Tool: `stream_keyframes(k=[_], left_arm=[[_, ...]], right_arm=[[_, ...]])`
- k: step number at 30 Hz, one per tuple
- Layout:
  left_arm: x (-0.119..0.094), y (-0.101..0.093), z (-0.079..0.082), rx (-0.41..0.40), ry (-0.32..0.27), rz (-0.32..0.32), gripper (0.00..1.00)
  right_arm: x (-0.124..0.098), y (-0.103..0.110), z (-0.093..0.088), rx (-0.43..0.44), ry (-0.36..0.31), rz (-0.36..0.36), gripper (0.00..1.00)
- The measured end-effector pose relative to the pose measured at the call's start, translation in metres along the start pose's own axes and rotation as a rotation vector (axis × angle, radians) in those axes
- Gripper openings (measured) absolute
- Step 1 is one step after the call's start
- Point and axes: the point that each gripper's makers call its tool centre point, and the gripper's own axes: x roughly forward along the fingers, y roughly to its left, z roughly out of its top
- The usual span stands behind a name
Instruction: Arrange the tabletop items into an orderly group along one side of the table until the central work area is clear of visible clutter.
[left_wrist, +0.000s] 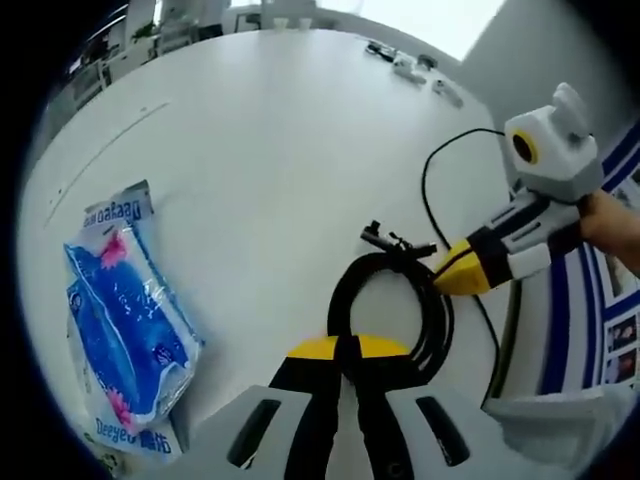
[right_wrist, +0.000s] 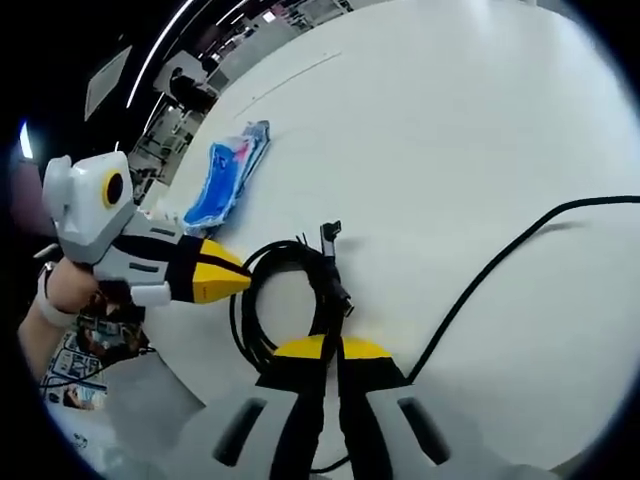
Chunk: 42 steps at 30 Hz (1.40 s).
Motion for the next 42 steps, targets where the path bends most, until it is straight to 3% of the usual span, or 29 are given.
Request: stream_keyframes(k=[7, 11, 13, 16, 20, 22, 24, 25, 27, 28, 31, 33, 38, 40, 42], left_arm=[[0.0, 0.001, -0.002, -0.008, -0.015, -0.003, 0.01], [-0.001, -0.001, -0.004, 0.003, -0.039, -0.013, 0.02], [-0.001, -0.003, -0.001, -0.01, -0.082, -0.031, 0.05], [-0.009, -0.007, 0.006, 0.002, -0.176, -0.049, 0.16], [-0.021, -0.011, 0.006, -0.004, -0.242, -0.064, 0.22], [-0.028, -0.01, 0.01, 0.007, -0.308, -0.052, 0.34], [-0.034, -0.007, 0.005, -0.024, -0.323, -0.034, 0.47], [-0.04, -0.008, 0.01, -0.022, -0.378, -0.032, 0.51], [-0.048, -0.007, 0.009, -0.036, -0.395, -0.023, 0.57], [-0.058, -0.006, 0.014, -0.035, -0.454, -0.021, 0.58], [-0.076, 0.0, 0.013, -0.08, -0.501, -0.002, 0.56], [-0.084, 0.003, 0.01, -0.097, -0.514, 0.006, 0.56], [-0.105, 0.014, 0.006, -0.102, -0.57, 0.053, 0.42], [-0.11, 0.022, 0.003, -0.135, -0.586, 0.07, 0.43], [-0.114, 0.028, 0.0, -0.152, -0.594, 0.084, 0.39]], right_arm=[[0.0, 0.002, -0.002, -0.036, -0.01, 0.002, 0.01], [0.0, -0.001, -0.002, -0.144, -0.031, -0.002, 0.04], [-0.005, 0.0, -0.003, -0.16, -0.034, -0.01, 0.08], [-0.014, 0.003, 0.003, -0.18, -0.067, 0.0, 0.28], [-0.029, 0.007, 0.019, -0.251, -0.142, 0.002, 0.29], [-0.034, 0.01, 0.024, -0.251, -0.154, -0.001, 0.32], [-0.037, 0.014, 0.03, -0.267, -0.164, 0.004, 0.38], [-0.038, 0.016, 0.032, -0.282, -0.171, 0.007, 0.42], [-0.04, 0.021, 0.041, -0.342, -0.189, 0.006, 0.43], [-0.041, 0.023, 0.043, -0.362, -0.194, 0.009, 0.43], [-0.044, 0.032, 0.057, -0.447, -0.208, -0.009, 0.43], [-0.044, 0.039, 0.062, -0.458, -0.202, -0.003, 0.43], [-0.042, 0.057, 0.082, -0.544, -0.215, 0.004, 0.42], [-0.041, 0.068, 0.09, -0.594, -0.218, 0.021, 0.42], [-0.04, 0.078, 0.099, -0.647, -0.221, 0.029, 0.41]])
